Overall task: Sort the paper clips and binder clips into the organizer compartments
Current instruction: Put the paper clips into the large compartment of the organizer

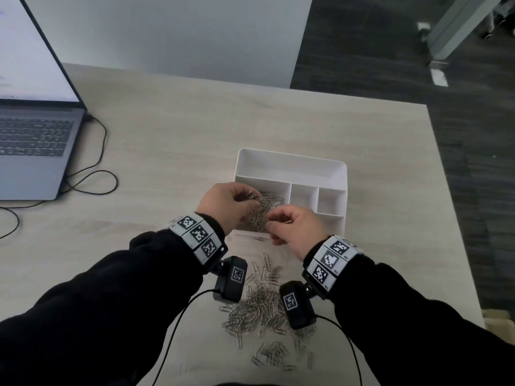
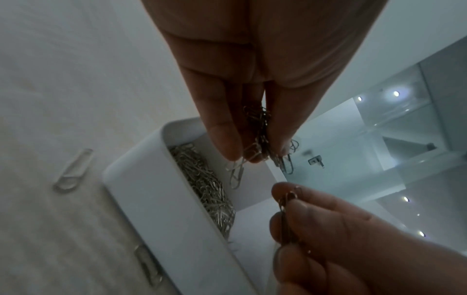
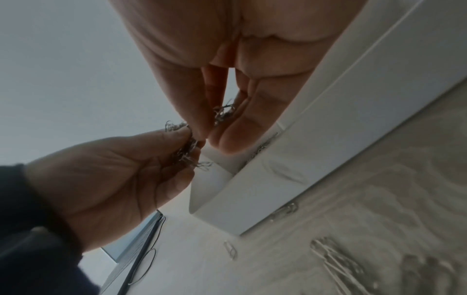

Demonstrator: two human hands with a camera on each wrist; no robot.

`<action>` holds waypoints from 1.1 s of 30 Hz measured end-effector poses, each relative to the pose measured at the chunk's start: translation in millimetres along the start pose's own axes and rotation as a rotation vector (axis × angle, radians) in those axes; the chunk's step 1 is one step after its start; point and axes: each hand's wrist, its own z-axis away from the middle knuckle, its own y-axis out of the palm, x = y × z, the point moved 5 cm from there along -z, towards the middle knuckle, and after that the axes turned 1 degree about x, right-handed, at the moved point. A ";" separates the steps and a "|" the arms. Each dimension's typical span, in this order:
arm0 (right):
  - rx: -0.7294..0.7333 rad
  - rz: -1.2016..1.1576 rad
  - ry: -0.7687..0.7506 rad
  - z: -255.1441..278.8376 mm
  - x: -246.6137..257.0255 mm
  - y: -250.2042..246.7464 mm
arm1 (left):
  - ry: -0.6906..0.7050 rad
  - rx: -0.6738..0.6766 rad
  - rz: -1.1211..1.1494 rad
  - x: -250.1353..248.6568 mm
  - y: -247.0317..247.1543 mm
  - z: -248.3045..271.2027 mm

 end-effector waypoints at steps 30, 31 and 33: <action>0.188 0.831 -0.280 52.7 -58.9 14.2 | 0.065 0.003 -0.674 92.4 -0.7 53.8; 0.210 0.879 -0.284 51.2 -62.2 21.5 | 0.061 0.027 -0.741 95.0 4.7 58.2; 0.238 0.986 -0.271 49.4 -70.3 32.4 | 0.066 0.051 -0.863 99.5 13.9 67.3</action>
